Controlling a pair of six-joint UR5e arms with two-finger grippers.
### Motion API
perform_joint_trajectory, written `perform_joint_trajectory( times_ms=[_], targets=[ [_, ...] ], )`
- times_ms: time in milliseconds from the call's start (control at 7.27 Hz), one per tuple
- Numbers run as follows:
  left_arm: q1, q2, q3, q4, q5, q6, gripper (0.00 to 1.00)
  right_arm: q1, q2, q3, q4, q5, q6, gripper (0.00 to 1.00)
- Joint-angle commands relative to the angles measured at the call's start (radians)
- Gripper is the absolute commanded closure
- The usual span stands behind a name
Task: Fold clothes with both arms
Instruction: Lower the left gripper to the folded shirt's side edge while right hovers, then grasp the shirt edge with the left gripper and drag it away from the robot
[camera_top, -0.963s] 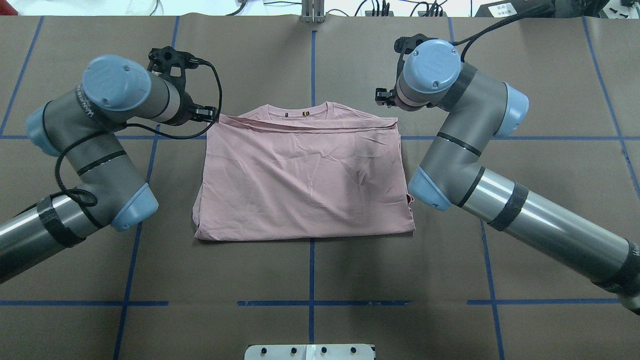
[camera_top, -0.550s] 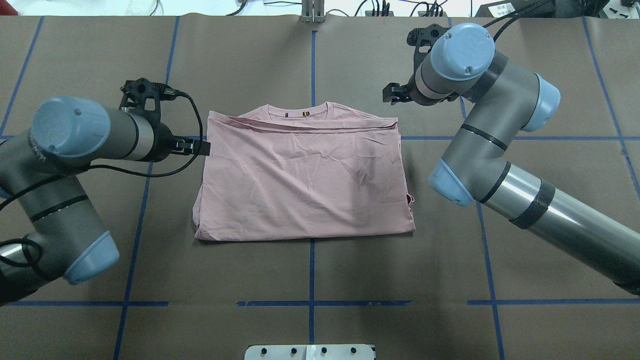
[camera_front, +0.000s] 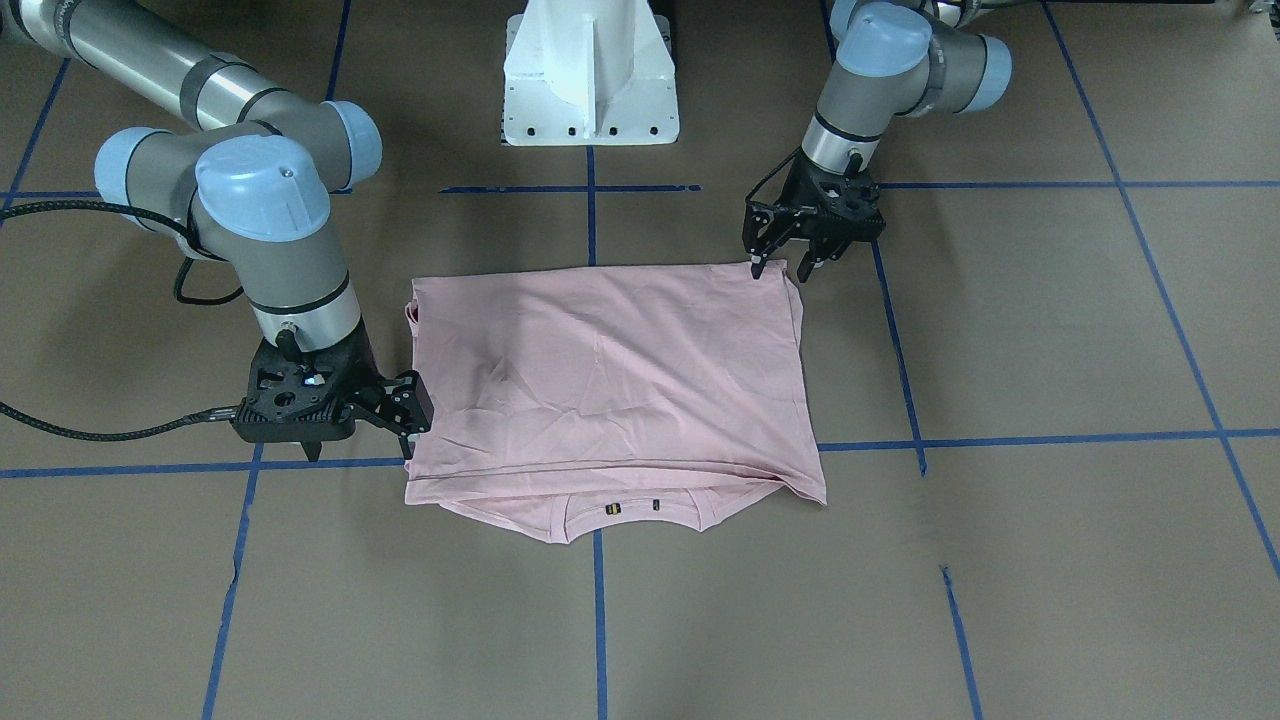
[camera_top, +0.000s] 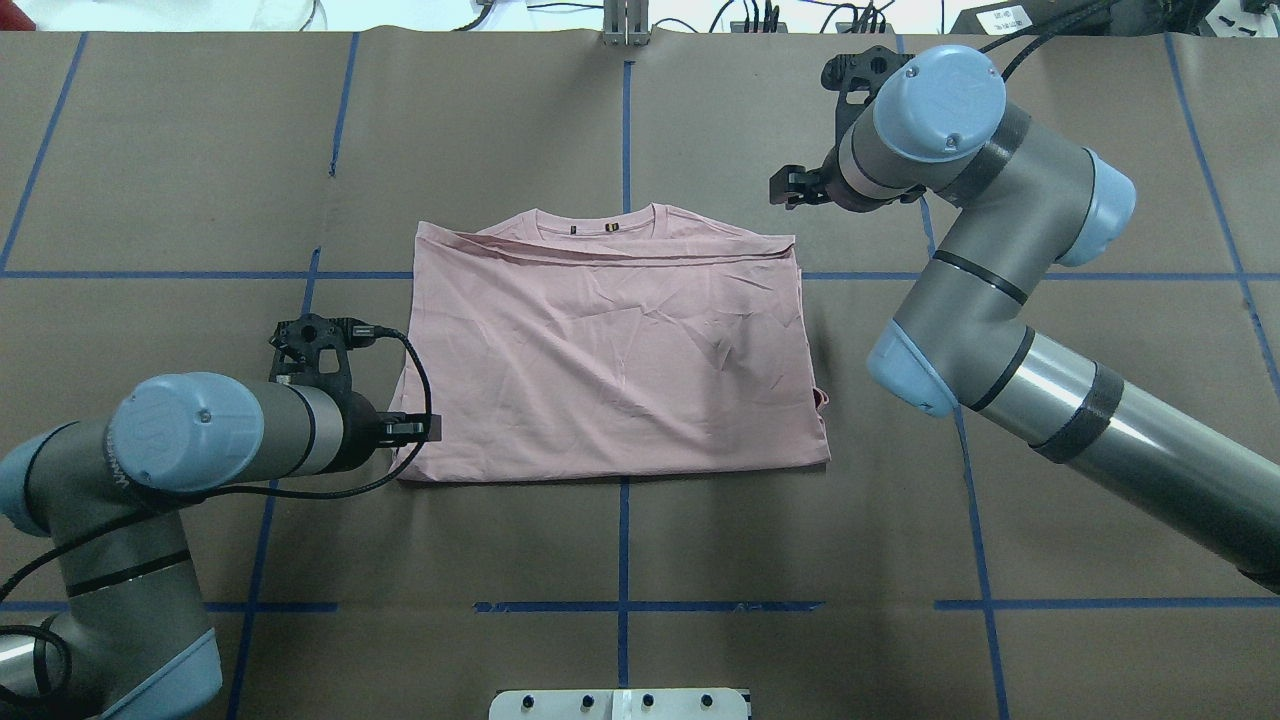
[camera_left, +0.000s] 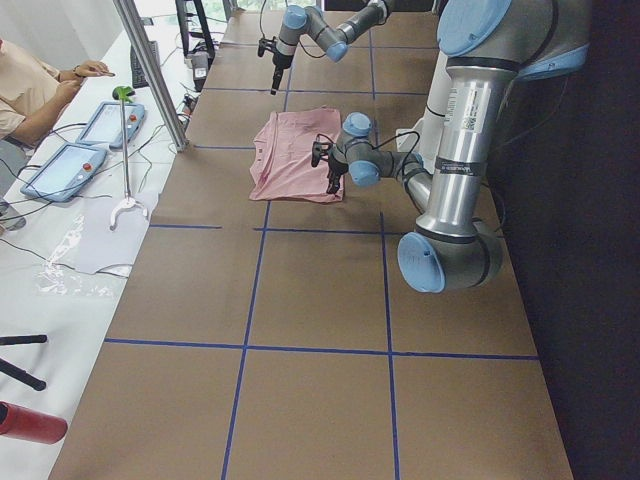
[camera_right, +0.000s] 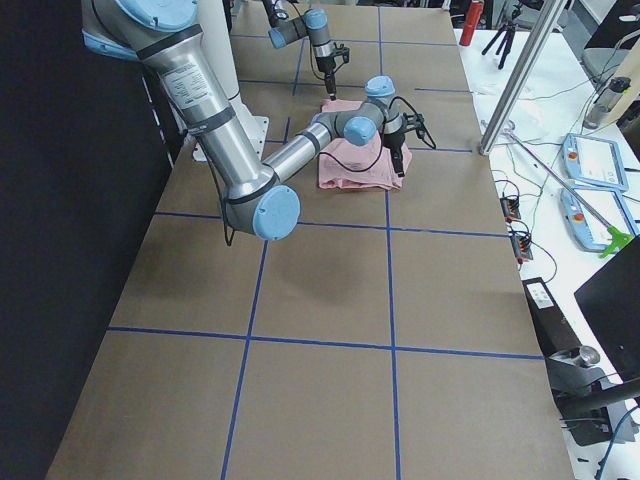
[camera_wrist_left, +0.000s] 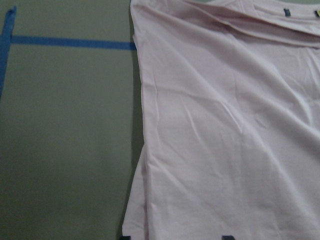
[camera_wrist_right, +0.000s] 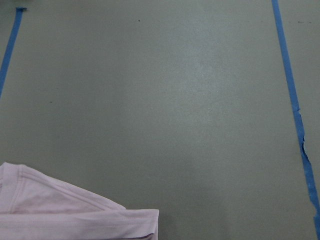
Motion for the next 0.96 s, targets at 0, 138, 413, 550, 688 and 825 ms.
perform_joint_trajectory(
  times_ms=[0, 138, 413, 550, 688, 825],
  targets=[
    [0.026, 0.001, 0.022, 0.001, 0.014, -0.015, 0.33, 0.000, -0.003, 0.003, 0.000, 0.001, 0.000, 0.00],
    [0.035, 0.003, 0.025, 0.001, 0.014, -0.015, 0.36, -0.001, -0.003, 0.003, 0.000, 0.001, 0.000, 0.00],
    [0.046, 0.003, 0.027, 0.003, 0.025, -0.015, 0.53, -0.001, -0.003, 0.003, 0.000, 0.001, 0.001, 0.00],
    [0.047, 0.003, 0.028, 0.003, 0.026, -0.015, 0.74, 0.000, -0.003, 0.003, 0.000, -0.001, 0.000, 0.00],
    [0.049, 0.003, 0.028, 0.003, 0.026, -0.015, 0.96, 0.000, -0.005, 0.002, 0.000, 0.001, 0.001, 0.00],
    [0.049, 0.003, 0.027, 0.003, 0.028, -0.014, 1.00, -0.001, -0.008, 0.003, 0.000, 0.001, 0.001, 0.00]
  ],
)
